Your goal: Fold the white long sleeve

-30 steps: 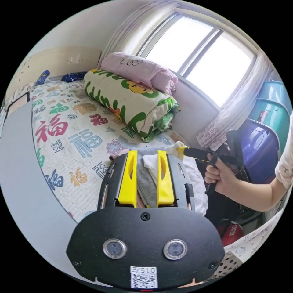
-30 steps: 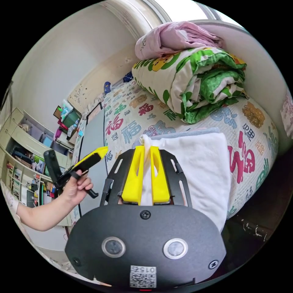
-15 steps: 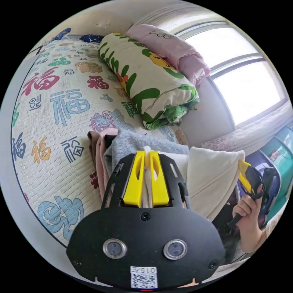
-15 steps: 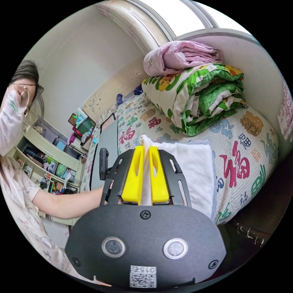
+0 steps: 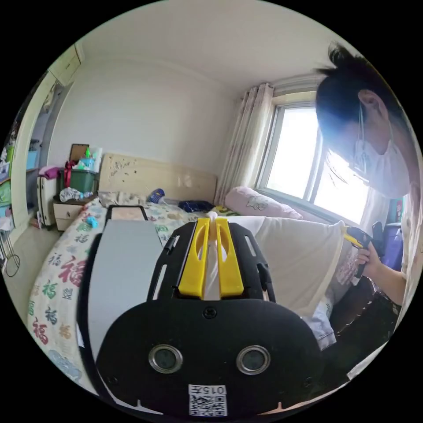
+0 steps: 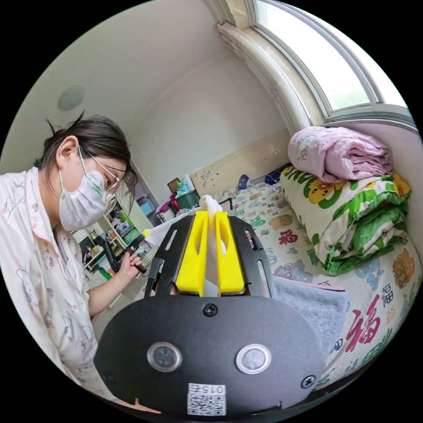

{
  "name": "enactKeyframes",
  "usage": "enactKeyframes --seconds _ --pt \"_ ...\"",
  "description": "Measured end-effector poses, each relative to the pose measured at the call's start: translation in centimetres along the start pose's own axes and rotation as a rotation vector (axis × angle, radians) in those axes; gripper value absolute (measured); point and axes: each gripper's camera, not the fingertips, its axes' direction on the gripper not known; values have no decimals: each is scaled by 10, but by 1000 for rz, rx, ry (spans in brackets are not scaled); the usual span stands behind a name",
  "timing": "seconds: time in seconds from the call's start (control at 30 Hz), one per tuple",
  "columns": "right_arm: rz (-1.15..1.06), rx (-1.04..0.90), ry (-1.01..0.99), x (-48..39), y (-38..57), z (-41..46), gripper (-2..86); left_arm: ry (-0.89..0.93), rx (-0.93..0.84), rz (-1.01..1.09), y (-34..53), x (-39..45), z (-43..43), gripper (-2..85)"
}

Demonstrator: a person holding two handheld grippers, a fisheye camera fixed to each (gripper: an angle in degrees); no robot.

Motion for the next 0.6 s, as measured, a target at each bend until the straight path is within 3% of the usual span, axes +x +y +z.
enactKeyframes --seconds 0.1,0.27,0.4,0.6 --pt "51 -31 -179 -20 9 43 29 -97 39 31 -53 -23 -70 3" --pt "96 -183 -283 -58 38 89 26 -164 -39 -5 -112 -38 -166 5" --pt "219 -444 -266 -74 82 109 25 -138 -234 -147 -150 -54 -239 7" --pt "295 -666 -204 -61 138 176 31 -185 -370 -416 -167 -85 -297 8"
